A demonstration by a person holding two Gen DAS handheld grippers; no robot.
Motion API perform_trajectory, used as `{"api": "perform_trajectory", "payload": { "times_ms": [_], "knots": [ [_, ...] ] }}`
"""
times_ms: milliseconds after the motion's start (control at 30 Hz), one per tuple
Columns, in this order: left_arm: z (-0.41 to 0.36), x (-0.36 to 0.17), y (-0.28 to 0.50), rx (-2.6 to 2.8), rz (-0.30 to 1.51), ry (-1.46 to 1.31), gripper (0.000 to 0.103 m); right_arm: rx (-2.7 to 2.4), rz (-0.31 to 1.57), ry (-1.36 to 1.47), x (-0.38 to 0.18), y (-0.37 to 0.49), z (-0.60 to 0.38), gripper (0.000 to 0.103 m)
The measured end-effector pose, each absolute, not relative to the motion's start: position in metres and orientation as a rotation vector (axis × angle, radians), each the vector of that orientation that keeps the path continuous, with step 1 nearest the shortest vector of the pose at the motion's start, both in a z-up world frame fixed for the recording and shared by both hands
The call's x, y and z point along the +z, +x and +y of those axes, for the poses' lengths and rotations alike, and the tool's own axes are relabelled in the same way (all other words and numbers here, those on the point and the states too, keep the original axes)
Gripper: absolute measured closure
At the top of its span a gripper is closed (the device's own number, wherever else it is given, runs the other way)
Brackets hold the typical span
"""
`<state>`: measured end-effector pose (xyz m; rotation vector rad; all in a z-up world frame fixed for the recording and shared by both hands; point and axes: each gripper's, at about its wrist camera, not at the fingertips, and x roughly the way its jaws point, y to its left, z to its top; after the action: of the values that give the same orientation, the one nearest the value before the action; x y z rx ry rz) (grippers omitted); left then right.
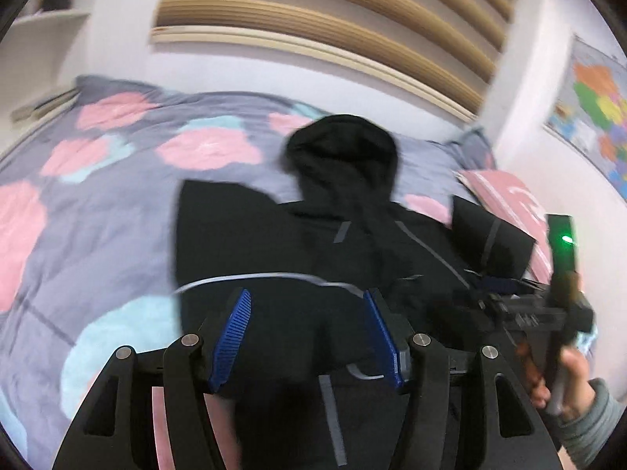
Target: Fold large clothes
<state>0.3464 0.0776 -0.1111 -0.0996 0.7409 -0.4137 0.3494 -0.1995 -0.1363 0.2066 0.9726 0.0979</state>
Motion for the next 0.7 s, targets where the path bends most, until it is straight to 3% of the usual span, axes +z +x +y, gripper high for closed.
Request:
{"api": "perform_trajectory", "payload": {
  "times_ms": [100, 167, 233, 300, 567, 700],
  "knots": [
    [0.099, -0.116, 0.351, -0.336, 0.755, -0.069, 0.042, 0.110, 1.013, 0.312, -0.168, 0.380, -0.206, 0.005],
    [0.108, -0.115, 0.353, -0.319, 0.761, -0.062, 0.042, 0.177, 1.037, 0.422, -0.186, 0.394, -0.210, 0.014],
    [0.112, -0.116, 0.356, -0.299, 0.762, -0.062, 0.042, 0.244, 1.092, 0.490, -0.201, 0.405, -0.210, 0.052],
    [0.112, -0.118, 0.362, -0.292, 0.769, -0.057, 0.042, 0.234, 1.078, 0.452, -0.194, 0.404, -0.209, 0.060],
    [0.069, -0.128, 0.380, -0.332, 0.766, -0.048, 0.042, -0.159, 0.800, 0.062, -0.081, 0.350, -0.277, 0.064],
    [0.026, -0.153, 0.394, -0.372, 0.816, -0.016, 0.042, -0.228, 0.898, 0.023, -0.104, 0.349, -0.313, 0.064]
  ]
}}
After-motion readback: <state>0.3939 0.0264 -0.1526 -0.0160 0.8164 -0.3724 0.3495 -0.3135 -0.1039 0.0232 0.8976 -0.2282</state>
